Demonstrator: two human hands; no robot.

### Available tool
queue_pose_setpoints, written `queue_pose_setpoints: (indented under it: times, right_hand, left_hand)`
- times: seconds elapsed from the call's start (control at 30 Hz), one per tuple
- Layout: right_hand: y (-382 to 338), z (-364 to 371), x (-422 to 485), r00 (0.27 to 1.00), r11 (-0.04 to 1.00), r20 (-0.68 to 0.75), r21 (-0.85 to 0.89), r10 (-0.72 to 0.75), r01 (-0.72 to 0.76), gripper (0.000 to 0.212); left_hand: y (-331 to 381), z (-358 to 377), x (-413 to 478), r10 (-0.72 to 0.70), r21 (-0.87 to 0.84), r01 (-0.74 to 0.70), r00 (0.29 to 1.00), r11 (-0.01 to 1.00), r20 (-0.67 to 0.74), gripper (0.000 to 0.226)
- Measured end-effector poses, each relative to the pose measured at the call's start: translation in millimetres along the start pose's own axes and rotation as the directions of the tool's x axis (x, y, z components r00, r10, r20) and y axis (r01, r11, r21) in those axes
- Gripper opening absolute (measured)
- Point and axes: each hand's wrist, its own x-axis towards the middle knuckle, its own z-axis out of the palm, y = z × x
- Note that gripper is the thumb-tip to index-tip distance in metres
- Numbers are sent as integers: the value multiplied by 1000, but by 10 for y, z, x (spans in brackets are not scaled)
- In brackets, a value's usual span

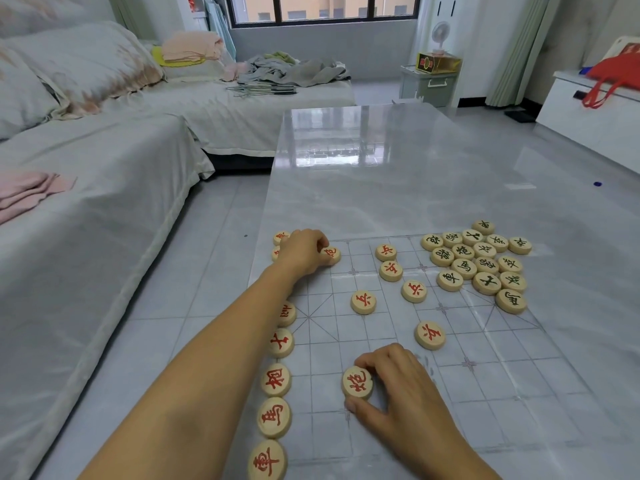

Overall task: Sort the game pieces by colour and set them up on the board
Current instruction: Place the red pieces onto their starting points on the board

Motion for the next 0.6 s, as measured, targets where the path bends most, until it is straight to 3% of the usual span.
queue_pose_setpoints:
  times: [0.47, 0.6]
  right_hand:
    - [-1, -1, -14, 1000, 1000, -7, 23, 2, -1, 41]
    - [-1, -12, -20, 1000, 1000, 12, 19, 1, -1, 44]
  left_hand:
    - [34, 27, -58, 17, 80, -11, 997, 997, -81, 39]
    - [24, 15, -78, 22, 95, -13, 995, 995, -93, 49]
